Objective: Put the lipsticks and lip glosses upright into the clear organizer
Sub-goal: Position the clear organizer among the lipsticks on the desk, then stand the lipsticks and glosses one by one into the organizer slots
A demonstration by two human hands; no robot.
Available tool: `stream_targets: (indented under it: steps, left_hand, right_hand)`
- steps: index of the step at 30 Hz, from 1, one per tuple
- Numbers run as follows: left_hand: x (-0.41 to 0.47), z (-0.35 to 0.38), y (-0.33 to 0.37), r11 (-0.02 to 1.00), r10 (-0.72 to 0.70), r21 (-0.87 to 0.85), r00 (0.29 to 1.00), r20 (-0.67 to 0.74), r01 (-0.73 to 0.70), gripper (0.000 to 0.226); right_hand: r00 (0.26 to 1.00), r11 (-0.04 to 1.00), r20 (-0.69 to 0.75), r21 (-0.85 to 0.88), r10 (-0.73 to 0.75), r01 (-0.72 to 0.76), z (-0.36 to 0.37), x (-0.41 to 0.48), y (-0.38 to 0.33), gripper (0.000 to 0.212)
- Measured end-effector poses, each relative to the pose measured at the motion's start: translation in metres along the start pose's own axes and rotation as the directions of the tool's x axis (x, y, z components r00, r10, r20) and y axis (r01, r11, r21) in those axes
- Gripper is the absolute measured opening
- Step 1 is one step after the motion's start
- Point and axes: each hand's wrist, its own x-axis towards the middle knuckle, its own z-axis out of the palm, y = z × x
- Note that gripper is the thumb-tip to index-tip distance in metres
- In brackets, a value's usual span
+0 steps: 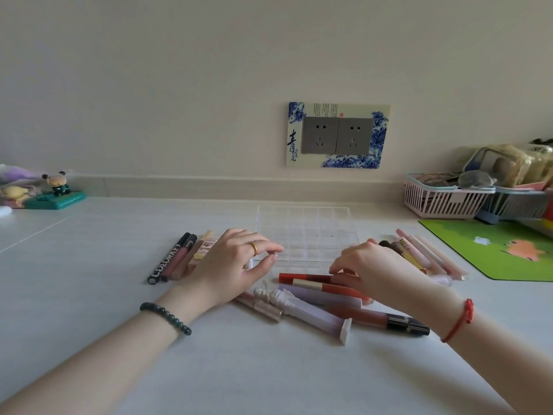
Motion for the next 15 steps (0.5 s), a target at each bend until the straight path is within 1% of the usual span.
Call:
stream_targets:
  steps: [3, 9, 12, 15]
  left_hand:
    - [0.0, -0.001, 0.002, 1.0, 0.002, -0.01, 0.999, 0.033, -0.001, 0.024]
    - [0.001, -0.004, 0.004, 0.999, 0.017, -0.04, 0.997, 0.076, -0.014, 0.021]
    - [0.0, -0.004, 0.003, 0.999, 0.005, -0.053, 0.996, 0.084, 0.0, 0.02]
    - [0.001, -0.003, 0.0, 0.998, -0.016, -0.059, 0.998, 0.062, 0.019, 0.022]
  right_hand:
    - [0.999, 0.998, 0.028, -0.059, 0.038, -0.036, -0.003, -0.002, -0.004, 0.027]
    - [0.985, 0.994, 0.149, -0.085, 0.083, -0.071, -0.012, -0.001, -0.008, 0.028]
    - [0.986, 0.992, 0.148, -0.105, 0.079, -0.064, -0.01, 0.0, -0.007, 0.028]
    - [0.996, 0.999, 0.079, -0.02, 0.051, -0.049, -0.007, -0.002, -0.003, 0.026]
